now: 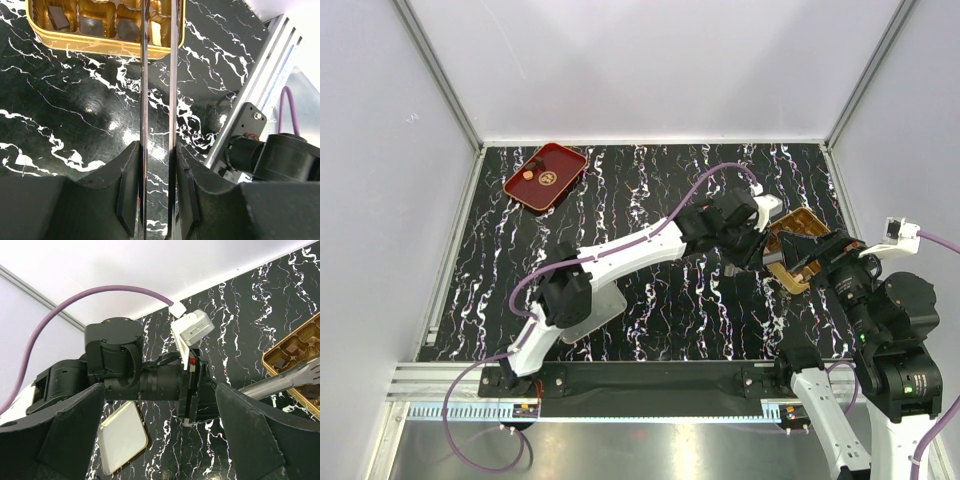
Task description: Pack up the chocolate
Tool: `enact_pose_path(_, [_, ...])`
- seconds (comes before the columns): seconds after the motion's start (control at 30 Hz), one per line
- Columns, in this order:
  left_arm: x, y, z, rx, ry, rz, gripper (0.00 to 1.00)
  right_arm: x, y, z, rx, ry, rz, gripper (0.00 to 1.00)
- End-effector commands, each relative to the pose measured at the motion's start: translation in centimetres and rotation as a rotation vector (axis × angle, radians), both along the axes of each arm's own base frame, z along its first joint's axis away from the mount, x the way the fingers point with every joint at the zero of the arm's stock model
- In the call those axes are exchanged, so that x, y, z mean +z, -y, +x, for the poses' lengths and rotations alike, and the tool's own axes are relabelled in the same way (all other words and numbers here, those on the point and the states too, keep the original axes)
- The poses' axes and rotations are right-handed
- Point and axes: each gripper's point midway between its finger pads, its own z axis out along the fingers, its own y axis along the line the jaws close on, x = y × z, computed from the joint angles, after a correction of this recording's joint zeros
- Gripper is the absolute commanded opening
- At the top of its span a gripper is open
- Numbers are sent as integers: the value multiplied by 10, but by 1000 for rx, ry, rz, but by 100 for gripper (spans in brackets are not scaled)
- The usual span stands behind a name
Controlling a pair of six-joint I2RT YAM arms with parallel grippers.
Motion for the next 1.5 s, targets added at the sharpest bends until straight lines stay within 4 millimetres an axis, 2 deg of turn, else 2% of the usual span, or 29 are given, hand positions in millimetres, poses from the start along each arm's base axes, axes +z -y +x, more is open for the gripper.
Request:
enact_pose_path(0.0, [32, 21, 8, -40, 78, -115, 32, 8, 0, 1, -2, 35, -3, 100])
enact_pose_path(0.33, [8, 23, 14, -31, 79, -74, 34, 6, -1, 4, 3, 31, -1, 100])
enact_pose_path(0.47, [5, 22, 18, -22, 91, -64, 40, 7, 0, 4, 1, 35, -2, 100])
enact_pose_path(0.73, [15, 24, 22, -12, 117, -79, 42, 8, -1, 4, 6, 32, 2, 100])
enact_pose_path(0.83, [27, 25, 23, -11, 130, -97, 43, 9, -2, 5, 7, 32, 2, 100])
enact_pose_path(1.0, [58, 21, 21, 0, 148, -143, 43, 11, -3, 5, 15, 35, 9, 100])
enact_pose_path(1.1, [69, 9, 31, 68, 186, -125, 43, 12, -3, 5, 14, 36, 12, 100])
enact_pose_path(1.3, [77, -21, 48, 175, 242, -52, 44, 11, -5, 3, 25, 36, 22, 100])
enact_pose_path(1.4, [82, -51, 64, 279, 268, 8, 44, 12, -4, 2, 16, 39, 22, 100])
enact_pose_path(1.43, [82, -66, 76, 345, 291, 41, 44, 11, -3, 3, 13, 36, 22, 100])
enact_pose_path(1.47, [90, -85, 80, 384, 294, 62, 44, 10, -4, 3, 14, 34, 23, 100])
